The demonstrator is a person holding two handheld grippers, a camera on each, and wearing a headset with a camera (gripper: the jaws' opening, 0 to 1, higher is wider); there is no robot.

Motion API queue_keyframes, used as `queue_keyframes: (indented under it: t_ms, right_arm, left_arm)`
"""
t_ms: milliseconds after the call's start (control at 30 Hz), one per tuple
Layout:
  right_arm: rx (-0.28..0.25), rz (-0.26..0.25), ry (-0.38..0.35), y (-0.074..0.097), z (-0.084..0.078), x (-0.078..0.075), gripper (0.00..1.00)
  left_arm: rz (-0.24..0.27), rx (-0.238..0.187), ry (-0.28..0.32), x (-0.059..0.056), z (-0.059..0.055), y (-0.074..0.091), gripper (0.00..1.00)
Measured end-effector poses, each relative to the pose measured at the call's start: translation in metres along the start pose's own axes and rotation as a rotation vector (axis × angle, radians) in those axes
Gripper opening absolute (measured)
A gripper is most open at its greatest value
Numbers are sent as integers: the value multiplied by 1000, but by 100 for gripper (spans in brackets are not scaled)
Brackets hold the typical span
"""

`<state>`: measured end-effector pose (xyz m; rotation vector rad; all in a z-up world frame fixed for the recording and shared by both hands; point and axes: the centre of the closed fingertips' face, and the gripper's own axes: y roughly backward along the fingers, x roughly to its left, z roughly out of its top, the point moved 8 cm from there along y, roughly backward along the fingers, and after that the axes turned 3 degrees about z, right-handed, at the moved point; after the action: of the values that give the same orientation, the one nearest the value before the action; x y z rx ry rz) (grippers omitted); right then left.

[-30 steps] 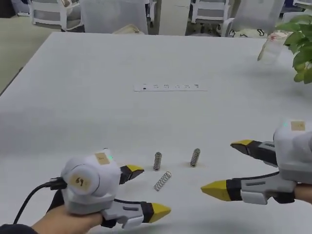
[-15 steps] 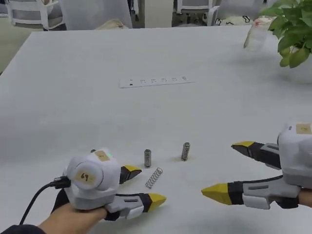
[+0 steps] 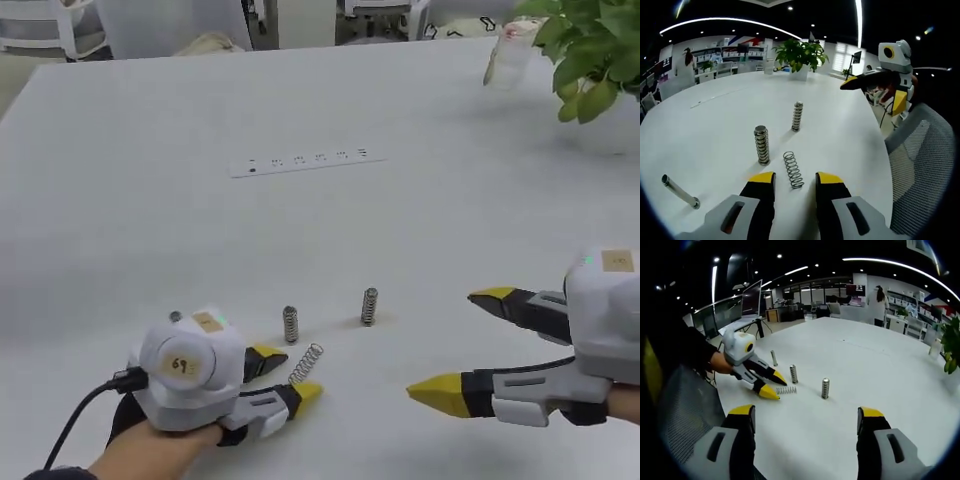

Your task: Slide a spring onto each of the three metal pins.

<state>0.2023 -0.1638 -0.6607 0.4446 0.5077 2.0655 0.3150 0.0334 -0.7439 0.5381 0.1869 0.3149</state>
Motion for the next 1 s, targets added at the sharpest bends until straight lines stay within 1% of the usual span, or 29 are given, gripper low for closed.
queue_keyframes:
  t_ms: [33,167,233,400,567,667,767,900,1000]
  right_arm:
    - [-1,0,1,0,0,0,82]
    - [2,-2,1,1,0,0,82]
    - [2,-2,2,1,0,0,82]
    - [1,-2,5,1,1,0,81]
    - [0,-6,8,3,2,0,80]
    - [-3,-6,12,6,5,2,80]
    - [-6,-4,24,7,10,4,79]
    - [-11,9,36,8,16,8,78]
    - [-12,16,46,7,19,11,78]
  left_arm:
    - [12,-8,-4,1,0,-1,22]
    - [23,-5,-22,1,0,-1,16]
    - [30,-6,-43,1,0,-1,12]
    - [33,-6,-63,3,-2,1,4]
    - [29,-7,-71,3,-3,4,3]
    - [27,-2,-76,2,-4,6,3]
    - [5,4,-94,0,-7,11,3]
    - [-15,-9,-121,-5,-4,21,3]
    - [-24,-31,-123,-7,0,31,3]
